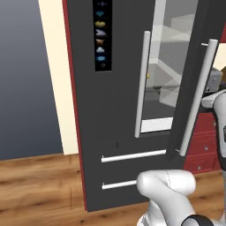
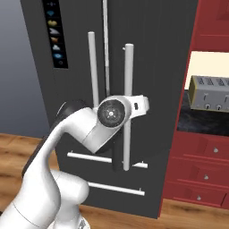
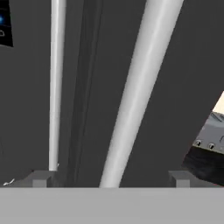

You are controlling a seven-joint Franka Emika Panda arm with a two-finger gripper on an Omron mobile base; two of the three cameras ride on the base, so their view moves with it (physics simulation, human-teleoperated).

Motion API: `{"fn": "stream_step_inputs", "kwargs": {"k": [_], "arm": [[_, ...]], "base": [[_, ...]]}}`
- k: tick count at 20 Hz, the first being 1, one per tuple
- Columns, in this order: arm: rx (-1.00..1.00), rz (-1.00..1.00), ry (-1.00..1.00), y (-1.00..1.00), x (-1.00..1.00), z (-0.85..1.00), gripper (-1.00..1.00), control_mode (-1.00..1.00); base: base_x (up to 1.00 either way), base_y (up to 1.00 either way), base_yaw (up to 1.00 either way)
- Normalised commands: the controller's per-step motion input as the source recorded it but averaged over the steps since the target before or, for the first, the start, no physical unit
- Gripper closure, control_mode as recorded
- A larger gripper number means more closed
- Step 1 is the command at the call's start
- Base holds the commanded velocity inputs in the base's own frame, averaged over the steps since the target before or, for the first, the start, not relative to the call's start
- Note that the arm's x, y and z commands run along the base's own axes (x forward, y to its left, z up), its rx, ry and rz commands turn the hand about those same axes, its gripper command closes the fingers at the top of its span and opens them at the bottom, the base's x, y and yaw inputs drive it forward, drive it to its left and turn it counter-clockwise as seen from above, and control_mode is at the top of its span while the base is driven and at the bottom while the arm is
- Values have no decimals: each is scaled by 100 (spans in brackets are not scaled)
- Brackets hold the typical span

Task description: Retrieve the tangerine and mango from the fridge and place them into the bowl on the dining table.

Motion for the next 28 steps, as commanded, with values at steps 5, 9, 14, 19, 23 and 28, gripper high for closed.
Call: {"fn": "stream_step_inputs", "kwargs": {"k": [5, 9, 14, 19, 23, 28], "arm": [[-46, 0, 5, 99, -5, 31, -100, -100], [-51, 0, 7, 100, -3, 19, -100, -100], [-41, -1, 11, 77, 22, 4, -100, -100], [-27, -6, 14, 9, 74, 7, -100, -100], [-16, -8, 19, -2, 98, 0, -100, -100], [-6, -4, 27, -8, 100, 0, -100, -100]], "base": [[0, 0, 0], [0, 0, 0], [0, 0, 0], [0, 0, 0], [0, 0, 0], [0, 0, 0]]}}
